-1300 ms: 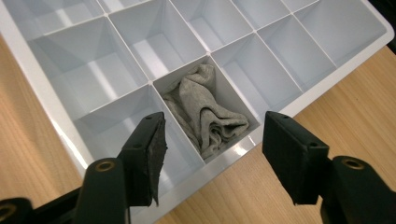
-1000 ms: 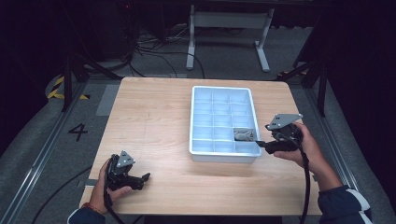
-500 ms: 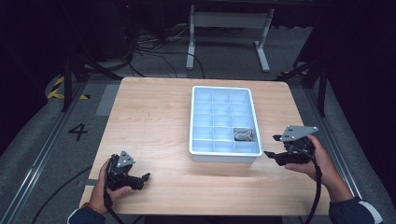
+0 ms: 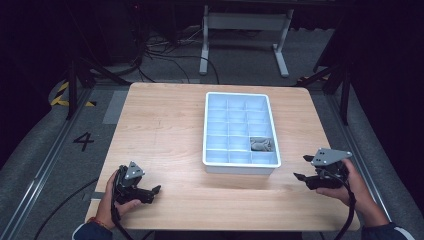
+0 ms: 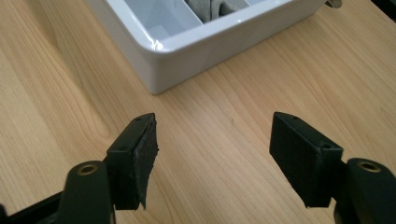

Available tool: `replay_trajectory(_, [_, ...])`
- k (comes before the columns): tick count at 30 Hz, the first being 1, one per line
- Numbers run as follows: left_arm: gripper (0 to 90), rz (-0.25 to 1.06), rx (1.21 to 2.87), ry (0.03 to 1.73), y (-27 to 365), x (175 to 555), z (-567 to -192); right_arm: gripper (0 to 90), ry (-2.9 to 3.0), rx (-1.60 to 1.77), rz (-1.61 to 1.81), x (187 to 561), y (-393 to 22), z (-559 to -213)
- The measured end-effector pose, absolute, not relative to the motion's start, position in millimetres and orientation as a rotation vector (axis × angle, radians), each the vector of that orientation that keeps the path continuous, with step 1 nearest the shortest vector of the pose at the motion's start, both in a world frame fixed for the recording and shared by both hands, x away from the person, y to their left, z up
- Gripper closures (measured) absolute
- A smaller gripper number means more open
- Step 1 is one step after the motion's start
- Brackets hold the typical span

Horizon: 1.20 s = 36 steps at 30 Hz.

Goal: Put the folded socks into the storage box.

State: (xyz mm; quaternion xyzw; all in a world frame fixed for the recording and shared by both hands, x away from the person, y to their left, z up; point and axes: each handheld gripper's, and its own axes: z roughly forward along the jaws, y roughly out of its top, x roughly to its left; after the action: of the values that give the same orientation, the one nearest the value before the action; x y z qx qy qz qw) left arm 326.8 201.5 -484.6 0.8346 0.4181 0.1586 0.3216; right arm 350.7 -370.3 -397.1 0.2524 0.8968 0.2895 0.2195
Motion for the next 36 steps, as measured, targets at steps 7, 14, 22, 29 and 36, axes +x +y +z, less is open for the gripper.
replay_trajectory(7, [2.7, 0.417, 2.191, 1.099, 201, 327, -485, 31.7, 2.479, 0.741, 0.773, 342, -386, -414])
replay_trajectory(14, [2.8, 0.419, 2.196, 1.097, 202, 327, -484, 29.8, 2.456, 0.826, 0.764, 339, -400, -430])
replay_trajectory(22, [3.1, 0.427, 2.194, 1.096, 202, 326, -484, 26.8, 2.401, 0.998, 0.796, 332, -424, -458])
replay_trajectory(29, [3.1, 0.421, 2.194, 1.101, 202, 326, -484, 24.2, 2.363, 1.106, 0.898, 322, -443, -474])
replay_trajectory(36, [2.6, 0.413, 2.192, 1.103, 201, 327, -485, 20.2, 2.299, 1.162, 1.024, 317, -456, -484])
